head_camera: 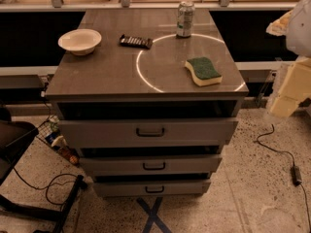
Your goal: Place sponge into paper bowl
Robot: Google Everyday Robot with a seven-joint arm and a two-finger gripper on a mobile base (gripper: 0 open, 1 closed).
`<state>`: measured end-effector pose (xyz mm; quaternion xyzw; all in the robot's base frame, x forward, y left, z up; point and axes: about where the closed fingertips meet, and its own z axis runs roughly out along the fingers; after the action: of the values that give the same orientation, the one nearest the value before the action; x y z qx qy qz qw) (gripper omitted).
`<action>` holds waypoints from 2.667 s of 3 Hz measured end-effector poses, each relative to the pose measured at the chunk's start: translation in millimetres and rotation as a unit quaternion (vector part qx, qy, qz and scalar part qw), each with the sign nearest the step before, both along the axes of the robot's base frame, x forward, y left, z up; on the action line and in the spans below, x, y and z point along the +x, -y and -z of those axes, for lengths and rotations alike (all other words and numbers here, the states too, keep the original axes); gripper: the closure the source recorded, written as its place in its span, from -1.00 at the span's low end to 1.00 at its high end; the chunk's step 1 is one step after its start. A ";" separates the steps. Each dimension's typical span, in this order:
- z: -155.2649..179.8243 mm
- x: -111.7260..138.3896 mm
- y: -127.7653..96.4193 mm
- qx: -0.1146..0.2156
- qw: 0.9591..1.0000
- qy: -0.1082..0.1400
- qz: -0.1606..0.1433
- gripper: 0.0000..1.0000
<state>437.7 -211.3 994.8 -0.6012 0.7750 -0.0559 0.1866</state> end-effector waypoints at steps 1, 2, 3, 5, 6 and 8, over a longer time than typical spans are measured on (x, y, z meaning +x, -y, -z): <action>-0.1 0.0 0.0 0.000 1.000 0.000 0.000 -1.00; -3.9 11.7 -0.3 0.032 0.999 0.019 0.012 -1.00; -8.8 44.9 -4.4 0.116 0.991 0.059 0.030 -1.00; -3.7 116.9 -31.3 0.354 0.920 0.158 0.049 -1.00; -8.4 134.2 -36.0 0.396 0.893 0.208 0.046 -1.00; -13.3 136.0 -40.2 0.397 0.891 0.216 0.042 -1.00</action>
Offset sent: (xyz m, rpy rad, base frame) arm 0.0320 -0.0018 0.0068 0.1683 -0.0870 -0.0617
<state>573.7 -171.1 1008.1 -0.4169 0.6977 0.1201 0.5701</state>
